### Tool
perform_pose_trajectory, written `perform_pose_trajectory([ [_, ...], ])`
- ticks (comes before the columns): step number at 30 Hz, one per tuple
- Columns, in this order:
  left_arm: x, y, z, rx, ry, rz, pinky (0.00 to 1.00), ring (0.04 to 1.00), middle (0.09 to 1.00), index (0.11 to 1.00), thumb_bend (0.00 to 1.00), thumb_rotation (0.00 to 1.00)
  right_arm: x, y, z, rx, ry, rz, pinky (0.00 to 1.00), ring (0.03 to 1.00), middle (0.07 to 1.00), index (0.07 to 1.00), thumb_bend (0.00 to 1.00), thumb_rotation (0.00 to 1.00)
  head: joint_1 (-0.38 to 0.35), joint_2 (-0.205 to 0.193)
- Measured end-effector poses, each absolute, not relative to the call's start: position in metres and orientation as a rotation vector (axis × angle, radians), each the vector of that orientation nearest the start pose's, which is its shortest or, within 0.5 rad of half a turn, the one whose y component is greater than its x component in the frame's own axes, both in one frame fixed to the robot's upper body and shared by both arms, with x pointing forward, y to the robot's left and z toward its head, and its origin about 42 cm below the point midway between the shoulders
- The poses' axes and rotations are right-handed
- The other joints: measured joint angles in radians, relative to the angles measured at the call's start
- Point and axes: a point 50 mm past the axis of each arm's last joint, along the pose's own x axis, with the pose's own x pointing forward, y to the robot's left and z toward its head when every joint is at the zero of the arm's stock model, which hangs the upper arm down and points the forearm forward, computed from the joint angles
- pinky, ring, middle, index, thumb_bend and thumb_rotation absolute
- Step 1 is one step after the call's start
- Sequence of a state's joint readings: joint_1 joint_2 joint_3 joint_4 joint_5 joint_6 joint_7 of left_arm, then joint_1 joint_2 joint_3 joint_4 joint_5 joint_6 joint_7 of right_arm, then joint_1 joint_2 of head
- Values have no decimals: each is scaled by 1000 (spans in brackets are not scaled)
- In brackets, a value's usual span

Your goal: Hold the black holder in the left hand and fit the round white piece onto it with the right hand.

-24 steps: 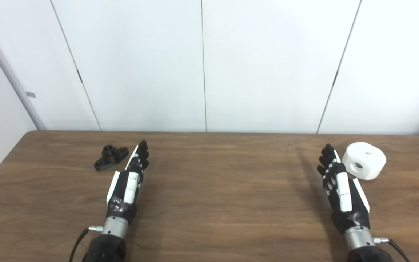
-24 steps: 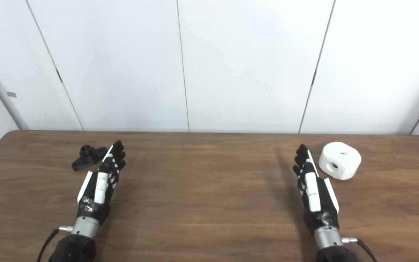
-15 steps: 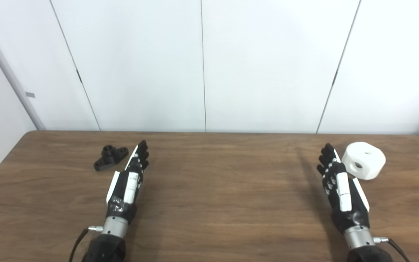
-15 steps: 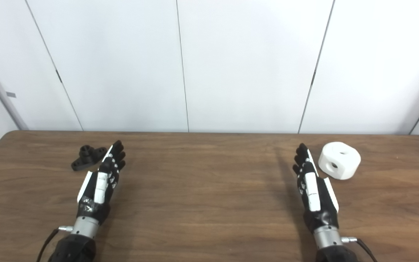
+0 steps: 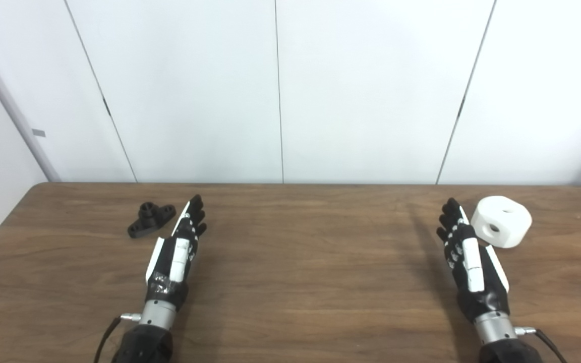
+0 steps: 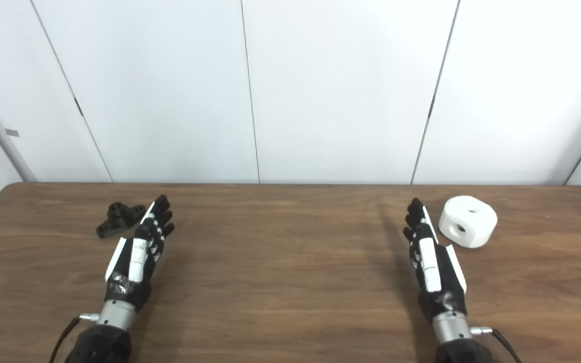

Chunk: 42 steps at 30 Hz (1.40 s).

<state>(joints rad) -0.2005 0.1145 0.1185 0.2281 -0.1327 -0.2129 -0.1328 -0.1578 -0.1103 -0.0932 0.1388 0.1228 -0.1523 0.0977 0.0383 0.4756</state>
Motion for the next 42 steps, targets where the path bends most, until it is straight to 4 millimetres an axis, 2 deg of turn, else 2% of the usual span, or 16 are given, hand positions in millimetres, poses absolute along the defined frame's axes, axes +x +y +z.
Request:
perform_pose_trajectory([
  [8, 348, 264, 115, -15, -199, -42, 977, 1000, 1000, 1000, 752, 888, 336, -261, 120, 13, -179, 30, 1000, 1000, 1000, 1000, 543, 1000, 34, -3],
  [12, 351, 265, 117, 16, -227, -41, 936, 978, 996, 1000, 662, 848, 338, -261, 120, 18, -177, 31, 1000, 1000, 1000, 1000, 562, 1000, 32, -17],
  [13, 351, 265, 117, 44, -229, -43, 893, 935, 952, 969, 663, 710, 338, -261, 120, 17, -177, 31, 1000, 1000, 1000, 1000, 548, 1000, 32, -20],
  [16, 351, 265, 118, 113, -211, -34, 851, 880, 898, 913, 685, 533, 340, -259, 120, 16, -176, 37, 1000, 1000, 1000, 1000, 550, 1000, 32, -23],
  [18, 350, 266, 118, 141, -189, -32, 818, 854, 875, 893, 695, 462, 341, -258, 120, 15, -180, 40, 1000, 1000, 1000, 1000, 537, 1000, 26, -25],
  [19, 349, 267, 119, 148, -189, -33, 750, 798, 835, 871, 661, 342, 341, -257, 121, 15, -184, 42, 1000, 1000, 1000, 1000, 533, 1000, 19, -26],
  [20, 347, 268, 120, 158, -183, -35, 701, 755, 802, 854, 645, 275, 341, -257, 121, 16, -186, 42, 1000, 1000, 1000, 1000, 538, 1000, 18, -26],
  [24, 342, 278, 120, 227, -147, -26, 610, 698, 741, 813, 648, 166, 341, -257, 121, 15, -187, 41, 1000, 1000, 1000, 1000, 529, 1000, 28, -26],
  [27, 340, 286, 123, 276, -141, -13, 582, 685, 737, 794, 655, 135, 340, -258, 120, 13, -186, 41, 1000, 1000, 1000, 1000, 525, 1000, 34, -18],
  [32, 341, 306, 135, 412, -125, 2, 631, 701, 754, 786, 667, 65, 338, -256, 121, -2, -188, 45, 997, 1000, 1000, 1000, 531, 1000, 34, -11],
  [39, 341, 341, 152, 572, -88, 43, 667, 727, 758, 784, 709, 67, 335, -256, 120, -16, -185, 44, 994, 1000, 1000, 1000, 521, 1000, 37, 0],
  [42, 340, 354, 157, 610, -87, 66, 655, 715, 747, 742, 711, 60, 334, -256, 121, -21, -184, 43, 995, 1000, 1000, 1000, 527, 1000, 37, 2],
])
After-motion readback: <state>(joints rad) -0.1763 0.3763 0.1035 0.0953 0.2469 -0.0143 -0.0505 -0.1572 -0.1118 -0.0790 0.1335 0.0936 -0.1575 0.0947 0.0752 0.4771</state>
